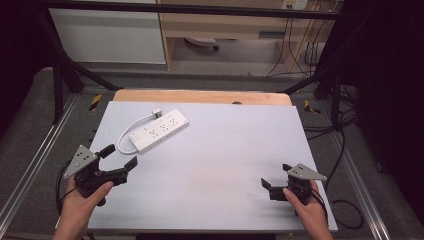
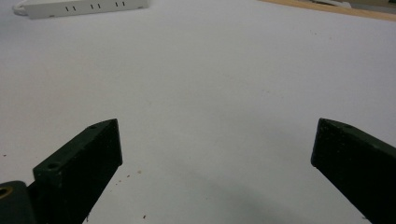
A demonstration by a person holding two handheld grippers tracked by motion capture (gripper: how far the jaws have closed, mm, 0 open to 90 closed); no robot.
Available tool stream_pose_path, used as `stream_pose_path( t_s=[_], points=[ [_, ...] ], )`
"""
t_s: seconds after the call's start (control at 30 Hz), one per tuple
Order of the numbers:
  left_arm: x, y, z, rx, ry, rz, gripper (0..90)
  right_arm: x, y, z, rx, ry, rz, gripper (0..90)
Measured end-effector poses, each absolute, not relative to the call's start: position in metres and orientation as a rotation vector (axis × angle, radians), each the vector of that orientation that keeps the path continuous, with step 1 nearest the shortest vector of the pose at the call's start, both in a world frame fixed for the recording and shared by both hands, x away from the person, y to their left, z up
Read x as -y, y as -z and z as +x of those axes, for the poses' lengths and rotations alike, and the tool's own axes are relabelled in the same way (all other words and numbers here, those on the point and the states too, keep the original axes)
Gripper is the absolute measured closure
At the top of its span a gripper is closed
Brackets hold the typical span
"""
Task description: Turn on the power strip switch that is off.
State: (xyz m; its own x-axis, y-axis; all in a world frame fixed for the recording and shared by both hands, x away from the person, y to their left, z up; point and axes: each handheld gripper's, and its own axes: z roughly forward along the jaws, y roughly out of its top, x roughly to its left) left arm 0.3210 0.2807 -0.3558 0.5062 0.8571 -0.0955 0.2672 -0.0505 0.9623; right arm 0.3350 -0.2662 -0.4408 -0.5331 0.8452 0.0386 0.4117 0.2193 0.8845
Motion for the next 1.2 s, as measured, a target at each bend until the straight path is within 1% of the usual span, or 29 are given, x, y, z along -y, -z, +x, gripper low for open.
stream_pose_path(
  t_s=[0.37,1.2],
  points=[
    [-0.277,0.351,0.333,-0.991,-0.644,1.604,10.5,0.266,0.441,0.335,-2.043,-1.265,1.162,2.4],
    [-0.278,0.338,0.373,-1.015,-0.663,1.615,11.2,0.266,0.442,0.336,-2.053,-1.262,1.161,2.4]
  ],
)
